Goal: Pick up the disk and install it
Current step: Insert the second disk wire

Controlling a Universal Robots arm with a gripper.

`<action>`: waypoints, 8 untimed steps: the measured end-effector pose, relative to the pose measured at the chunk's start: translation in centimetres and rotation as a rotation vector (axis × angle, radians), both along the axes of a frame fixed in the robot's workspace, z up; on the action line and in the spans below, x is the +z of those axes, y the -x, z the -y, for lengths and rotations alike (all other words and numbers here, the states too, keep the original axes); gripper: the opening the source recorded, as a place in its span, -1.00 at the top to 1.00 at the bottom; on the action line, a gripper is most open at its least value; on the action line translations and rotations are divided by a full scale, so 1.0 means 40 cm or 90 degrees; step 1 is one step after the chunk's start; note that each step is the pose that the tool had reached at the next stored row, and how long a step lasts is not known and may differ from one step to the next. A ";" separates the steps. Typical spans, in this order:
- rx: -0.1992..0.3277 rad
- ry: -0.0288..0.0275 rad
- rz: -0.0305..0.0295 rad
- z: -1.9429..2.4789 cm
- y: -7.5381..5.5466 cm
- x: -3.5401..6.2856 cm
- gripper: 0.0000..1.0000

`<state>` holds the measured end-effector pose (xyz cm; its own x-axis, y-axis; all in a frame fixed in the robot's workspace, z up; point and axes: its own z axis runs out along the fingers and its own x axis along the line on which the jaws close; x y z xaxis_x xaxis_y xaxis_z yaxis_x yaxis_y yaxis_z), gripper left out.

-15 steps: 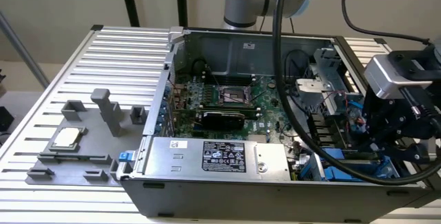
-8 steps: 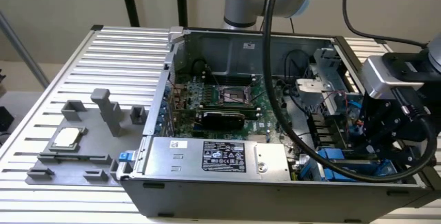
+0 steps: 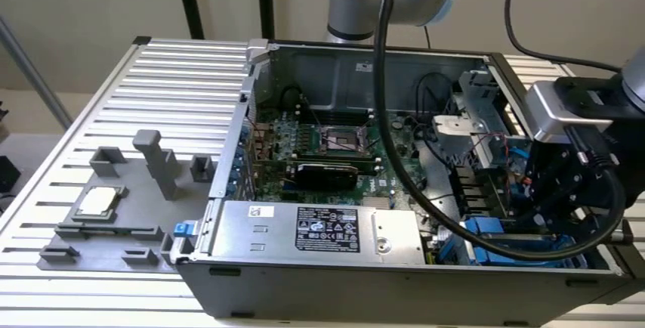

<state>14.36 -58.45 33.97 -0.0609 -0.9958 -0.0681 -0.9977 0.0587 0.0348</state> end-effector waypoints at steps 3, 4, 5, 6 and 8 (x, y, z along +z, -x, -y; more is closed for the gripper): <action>-0.006 0.0036 0.0000 -0.003 0.000 0.000 1.00; -0.008 0.0050 0.0000 -0.005 0.000 0.000 1.00; -0.010 0.0063 0.0000 -0.006 0.000 0.000 1.00; -0.012 0.0079 0.0000 -0.007 0.000 0.000 1.00; -0.016 0.0116 0.0000 -0.009 0.000 -0.001 1.00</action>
<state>14.37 -58.10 33.94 -0.0861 -0.9950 -0.0501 -0.9959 0.0845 0.0335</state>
